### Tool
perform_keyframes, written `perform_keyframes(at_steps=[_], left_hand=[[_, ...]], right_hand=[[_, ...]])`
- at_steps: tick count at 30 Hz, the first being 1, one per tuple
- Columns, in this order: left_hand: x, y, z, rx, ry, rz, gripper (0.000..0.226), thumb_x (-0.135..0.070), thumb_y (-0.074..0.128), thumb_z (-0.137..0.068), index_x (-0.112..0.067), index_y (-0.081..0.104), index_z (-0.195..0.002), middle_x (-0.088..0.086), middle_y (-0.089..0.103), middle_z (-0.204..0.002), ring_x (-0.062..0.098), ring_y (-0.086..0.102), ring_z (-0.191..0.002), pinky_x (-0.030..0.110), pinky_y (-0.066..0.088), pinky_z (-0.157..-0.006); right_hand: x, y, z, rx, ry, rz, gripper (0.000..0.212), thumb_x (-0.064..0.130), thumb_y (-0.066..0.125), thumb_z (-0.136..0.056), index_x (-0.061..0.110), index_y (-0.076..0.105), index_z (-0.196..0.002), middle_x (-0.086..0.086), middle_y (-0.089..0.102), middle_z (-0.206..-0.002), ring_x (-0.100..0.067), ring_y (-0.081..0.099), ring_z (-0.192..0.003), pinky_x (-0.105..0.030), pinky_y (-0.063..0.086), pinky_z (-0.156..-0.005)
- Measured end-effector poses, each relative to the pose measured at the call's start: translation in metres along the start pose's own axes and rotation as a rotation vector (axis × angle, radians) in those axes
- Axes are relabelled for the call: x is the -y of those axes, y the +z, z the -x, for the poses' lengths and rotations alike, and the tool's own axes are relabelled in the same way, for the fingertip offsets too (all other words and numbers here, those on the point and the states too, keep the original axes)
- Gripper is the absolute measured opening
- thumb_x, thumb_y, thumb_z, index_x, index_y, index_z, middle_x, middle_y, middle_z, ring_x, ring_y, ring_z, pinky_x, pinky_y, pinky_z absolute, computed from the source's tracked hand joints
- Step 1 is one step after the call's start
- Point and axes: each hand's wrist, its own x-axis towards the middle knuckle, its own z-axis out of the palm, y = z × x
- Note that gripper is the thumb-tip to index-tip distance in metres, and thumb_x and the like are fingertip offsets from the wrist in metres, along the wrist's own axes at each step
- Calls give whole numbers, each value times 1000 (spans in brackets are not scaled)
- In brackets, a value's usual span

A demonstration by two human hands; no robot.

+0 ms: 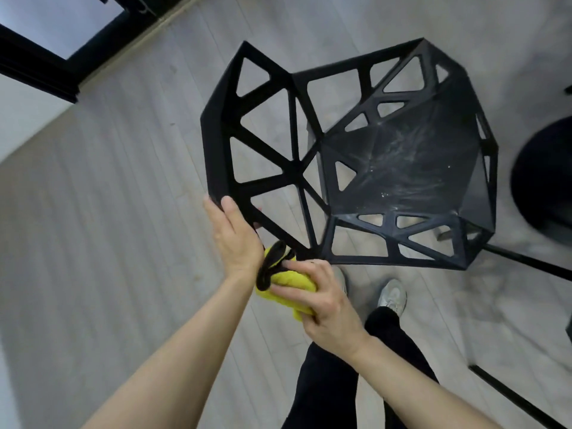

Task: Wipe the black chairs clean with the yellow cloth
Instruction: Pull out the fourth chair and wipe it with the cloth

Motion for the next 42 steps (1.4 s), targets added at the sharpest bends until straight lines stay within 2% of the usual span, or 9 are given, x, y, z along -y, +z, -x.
perform_keyframes(at_steps=[4, 8, 12, 16, 21, 26, 29, 35, 42], left_hand=[[9, 9, -4, -16, -5, 95, 32, -37, 30, -119, -32, 44, -147, 12, 80, -105, 27, 81, -87, 55, 68, -74], [8, 7, -2, -46, 37, 59, 28, -30, 32, -119, -37, 50, -140, -3, 80, -97, 20, 80, -87, 46, 68, -72], [7, 5, -2, -81, 89, -45, 38, -23, 33, -120, -9, 49, -151, -20, 70, -110, -15, 69, -96, 7, 52, -87], [7, 2, 0, -12, 36, 35, 28, -33, 30, -120, -24, 48, -139, 8, 78, -100, 22, 81, -89, 47, 69, -71], [10, 3, -2, -41, 11, -3, 36, -36, 31, -118, -18, 46, -145, 14, 76, -109, 23, 81, -96, 52, 69, -70], [5, 4, -1, -51, 34, -13, 21, -31, 32, -119, -33, 48, -133, 7, 76, -105, 21, 81, -93, 50, 69, -69], [5, 5, 1, -55, 25, -35, 23, -30, 31, -119, -27, 47, -136, 3, 77, -102, 19, 81, -91, 50, 69, -68], [4, 4, 0, -53, 23, -13, 21, -31, 30, -120, -28, 48, -131, -3, 79, -97, 19, 81, -88, 50, 68, -63], [5, 6, 2, -52, 3, -16, 34, -34, 30, -119, -12, 47, -139, 7, 79, -97, 22, 80, -82, 50, 67, -61]], right_hand=[[-3, -18, -11, -50, 142, -156, 58, -5, 68, -73, 35, 83, -111, 13, 63, -134, -20, 59, -125, -44, 54, -99], [5, -25, -74, -436, 432, -334, 42, 13, 73, -94, 33, 74, -130, 7, 62, -129, -12, 63, -119, -25, 52, -97], [-20, -1, -79, -23, 288, -237, 52, 13, 71, -97, 40, 67, -141, 15, 56, -136, -13, 55, -129, -32, 49, -107], [-63, -48, -48, 160, 480, -17, 46, 20, 74, -93, 53, 72, -126, 18, 62, -118, -15, 63, -117, -30, 50, -95], [-88, -20, -196, -199, 492, 87, 45, 27, 65, -100, 39, 64, -143, -4, 60, -129, -25, 62, -116, -34, 49, -100], [-89, -6, -120, -31, 521, 13, 50, 27, 60, -102, 39, 57, -150, 1, 54, -130, -22, 60, -116, -43, 53, -102], [-63, -27, -43, 130, 449, 35, 48, 29, 64, -103, 45, 59, -147, 9, 54, -121, -16, 59, -110, -32, 50, -92], [-116, 12, -166, -110, 600, 87, 45, 35, 54, -105, 28, 56, -150, -5, 51, -137, -32, 56, -122, -48, 47, -110], [-73, -18, -37, -43, 606, 284, 39, 33, 62, -102, 25, 66, -140, -3, 57, -124, -30, 59, -114, -44, 50, -100]])
